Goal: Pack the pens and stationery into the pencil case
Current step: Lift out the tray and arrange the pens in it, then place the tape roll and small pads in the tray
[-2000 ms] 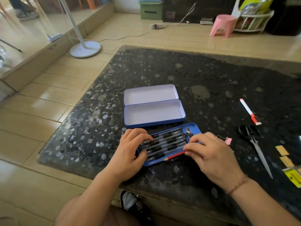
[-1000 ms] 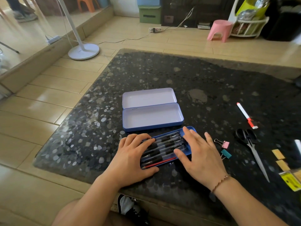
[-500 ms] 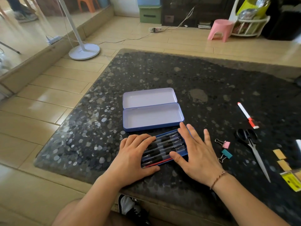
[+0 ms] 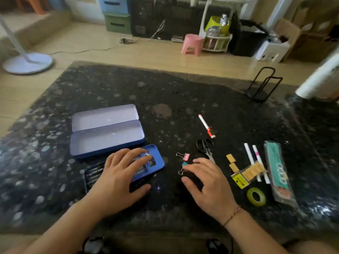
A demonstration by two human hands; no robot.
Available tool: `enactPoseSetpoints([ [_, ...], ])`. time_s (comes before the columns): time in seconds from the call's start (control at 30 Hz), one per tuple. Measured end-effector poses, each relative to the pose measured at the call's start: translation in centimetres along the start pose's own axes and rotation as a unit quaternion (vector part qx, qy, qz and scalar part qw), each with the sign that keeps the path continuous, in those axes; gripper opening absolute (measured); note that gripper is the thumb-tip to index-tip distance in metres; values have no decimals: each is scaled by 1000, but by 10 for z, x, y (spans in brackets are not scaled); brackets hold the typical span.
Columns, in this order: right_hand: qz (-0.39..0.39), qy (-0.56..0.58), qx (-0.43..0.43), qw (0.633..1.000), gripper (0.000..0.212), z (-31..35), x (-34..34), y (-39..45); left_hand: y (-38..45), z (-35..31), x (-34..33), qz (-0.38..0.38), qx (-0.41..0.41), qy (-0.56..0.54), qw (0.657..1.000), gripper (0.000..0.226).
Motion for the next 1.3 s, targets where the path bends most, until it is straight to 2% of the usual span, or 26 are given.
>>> enactPoseSetpoints([
  [0.07, -36, 1, -27, 999, 21, -18, 36, -18, 19, -39, -8, 4, -50, 4, 999, 60],
  [0.13, -73, -35, -102, 992, 16, -45, 72, -39, 40, -82, -18, 18, -88, 5, 996, 55],
  [0.27, -57, -153, -279, 946, 38, -104, 109, -86, 86, -158, -40, 42, -109, -17, 993, 54],
  [0.33, -38, -156, -304, 939, 44, -113, 108, -100, 101, -184, -50, 47, -93, -26, 994, 56],
  [0.43, -42, -125, -293, 947, 39, -115, 101, -107, 107, -202, -55, 45, -88, -15, 995, 62],
  [0.53, -47, -90, -280, 955, 33, -115, 99, -110, 96, -176, -40, 18, -71, 20, 997, 67],
  [0.63, -26, -66, -266, 961, 37, -110, 93, -111, 70, -108, -19, 13, -32, 45, 998, 75],
  [0.77, -1, -20, -217, 976, 41, -89, 79, -100, 24, -20, -2, 54, -10, 78, 995, 83],
  [0.87, 30, 19, -203, 979, 42, -72, 60, -86, -3, 17, -3, 101, 21, 120, 987, 96],
  [1.0, 44, 61, -182, 980, 38, -46, 44, -54, -14, 42, -15, 123, 85, 112, 982, 106],
  [1.13, 85, 76, -157, 981, 36, -17, 28, -29, -6, 57, -15, 91, 144, 20, 985, 101],
  [1.3, 112, 73, -136, 982, 41, 1, 8, -21, 0, 38, -17, 109, 81, 11, 991, 97],
])
Point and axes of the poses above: each hand's wrist, its own y-axis towards the middle knuckle, its own x-axis out of the back of the hand, z = x × y, the point moved 9 cm from there along y, towards the middle knuckle, and after that the axes turned 12 degrees about y, right-handed, at the moved point
